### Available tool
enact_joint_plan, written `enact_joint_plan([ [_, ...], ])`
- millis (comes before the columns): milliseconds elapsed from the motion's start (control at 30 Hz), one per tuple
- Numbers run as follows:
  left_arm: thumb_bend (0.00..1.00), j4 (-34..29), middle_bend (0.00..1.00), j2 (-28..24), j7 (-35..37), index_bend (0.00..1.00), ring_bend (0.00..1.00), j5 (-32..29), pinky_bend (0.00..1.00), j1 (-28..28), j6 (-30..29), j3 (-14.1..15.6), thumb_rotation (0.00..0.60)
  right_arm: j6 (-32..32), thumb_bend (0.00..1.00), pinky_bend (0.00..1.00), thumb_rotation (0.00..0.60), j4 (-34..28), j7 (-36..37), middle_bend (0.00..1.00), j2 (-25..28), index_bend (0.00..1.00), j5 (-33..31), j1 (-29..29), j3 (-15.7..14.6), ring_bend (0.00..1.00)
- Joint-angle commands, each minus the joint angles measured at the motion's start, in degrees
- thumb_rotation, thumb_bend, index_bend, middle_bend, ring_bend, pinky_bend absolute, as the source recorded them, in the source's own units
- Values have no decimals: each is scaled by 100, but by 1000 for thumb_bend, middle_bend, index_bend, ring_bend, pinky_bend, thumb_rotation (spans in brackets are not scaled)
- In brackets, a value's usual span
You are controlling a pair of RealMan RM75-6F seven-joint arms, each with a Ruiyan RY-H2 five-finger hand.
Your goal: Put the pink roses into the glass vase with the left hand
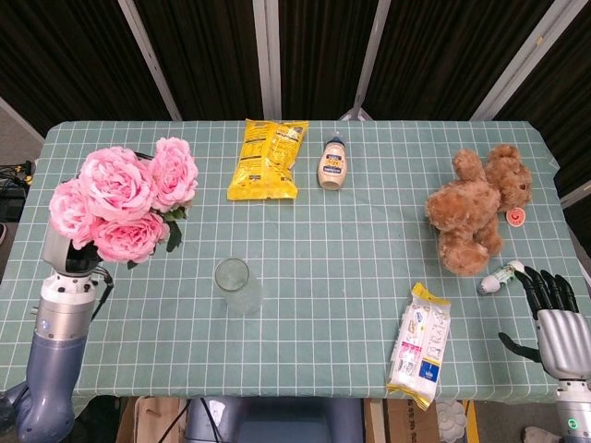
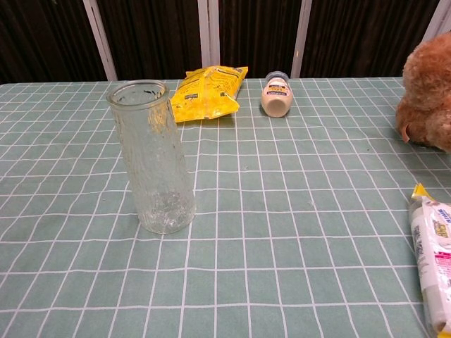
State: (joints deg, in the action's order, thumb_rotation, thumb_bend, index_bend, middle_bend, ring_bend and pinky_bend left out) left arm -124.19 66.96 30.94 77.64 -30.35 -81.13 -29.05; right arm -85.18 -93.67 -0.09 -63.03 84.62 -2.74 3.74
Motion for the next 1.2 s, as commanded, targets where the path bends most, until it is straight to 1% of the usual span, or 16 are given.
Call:
enact_joint_plan([
  [33,441,-130,397,173,-119,341,299,-95,411,-144,154,101,600,-22,171,0,600,11,39,105,12,124,-4,9,14,37],
  [100,441,-145,396,273,-209,341,299,-132,411,-211,203,145,600,-17,171,0,600,14,59,105,20,124,-8,10,14,37],
  [233,441,-111,396,575,-524,341,299,-177,411,-379,327,322,600,-28,171,0,600,16,73,105,33,123,-21,16,25,37],
  [333,441,-4,396,816,-770,341,300,-179,410,-477,397,482,600,-58,172,0,600,22,100,105,43,124,-19,27,37,37],
  [467,441,92,398,1068,-898,341,299,-207,410,-532,409,604,600,-64,172,0,600,23,132,105,56,124,-18,35,36,37],
  [633,440,364,403,1314,-1119,342,299,-90,410,-566,396,769,600,-79,171,0,600,36,179,105,66,123,-16,39,48,37],
  [800,441,642,406,1531,-1109,345,299,30,406,-572,447,965,600,-64,172,0,600,44,198,105,70,124,-24,38,49,37],
  [1000,439,1120,401,1769,-1058,345,295,213,392,-535,438,1182,600,-79,170,0,600,44,215,105,82,124,-29,49,53,37],
  [1200,431,1486,367,1859,-883,341,258,337,353,-504,509,1328,600,-54,172,0,600,39,214,105,90,123,-42,43,54,37],
])
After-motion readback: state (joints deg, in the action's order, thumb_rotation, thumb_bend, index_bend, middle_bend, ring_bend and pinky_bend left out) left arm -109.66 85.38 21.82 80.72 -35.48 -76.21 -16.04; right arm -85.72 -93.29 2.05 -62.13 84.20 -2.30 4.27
